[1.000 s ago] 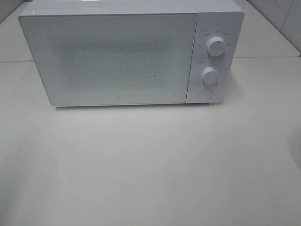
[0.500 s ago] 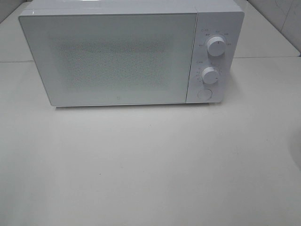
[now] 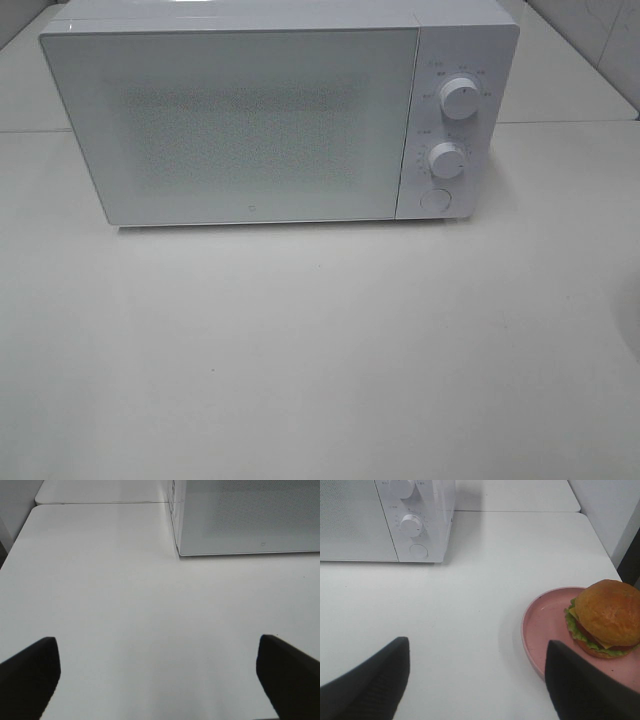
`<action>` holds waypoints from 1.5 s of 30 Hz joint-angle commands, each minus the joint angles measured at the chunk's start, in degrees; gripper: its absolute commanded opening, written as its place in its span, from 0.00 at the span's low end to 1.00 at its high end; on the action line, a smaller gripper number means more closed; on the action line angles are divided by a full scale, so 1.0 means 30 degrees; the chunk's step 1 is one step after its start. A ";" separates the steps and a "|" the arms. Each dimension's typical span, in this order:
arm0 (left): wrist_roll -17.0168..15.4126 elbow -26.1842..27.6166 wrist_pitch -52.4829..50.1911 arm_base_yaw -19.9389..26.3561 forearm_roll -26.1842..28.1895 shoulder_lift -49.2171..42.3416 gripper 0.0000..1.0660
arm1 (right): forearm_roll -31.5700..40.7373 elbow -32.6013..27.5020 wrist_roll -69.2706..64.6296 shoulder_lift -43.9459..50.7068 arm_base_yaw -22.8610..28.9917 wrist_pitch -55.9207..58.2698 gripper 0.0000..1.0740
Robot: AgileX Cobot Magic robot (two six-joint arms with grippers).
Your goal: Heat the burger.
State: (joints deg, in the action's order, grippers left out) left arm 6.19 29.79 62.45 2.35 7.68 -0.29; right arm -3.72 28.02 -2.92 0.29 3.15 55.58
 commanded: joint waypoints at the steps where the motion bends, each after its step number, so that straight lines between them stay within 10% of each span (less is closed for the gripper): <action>1: -0.0439 -0.0038 -0.0306 0.0000 -0.0210 -0.0458 0.95 | -0.0019 0.0000 0.0134 0.0535 0.0000 -0.0153 0.69; 10: -0.2349 -0.0076 -0.0344 -0.1451 -0.1432 -0.0458 0.95 | -0.0019 0.0000 0.0134 0.0535 0.0000 -0.0153 0.69; 45: -0.2330 -0.0076 -0.0363 -0.1451 -0.1490 -0.0458 0.95 | -0.0019 0.0000 0.0134 0.0535 0.0000 -0.0153 0.69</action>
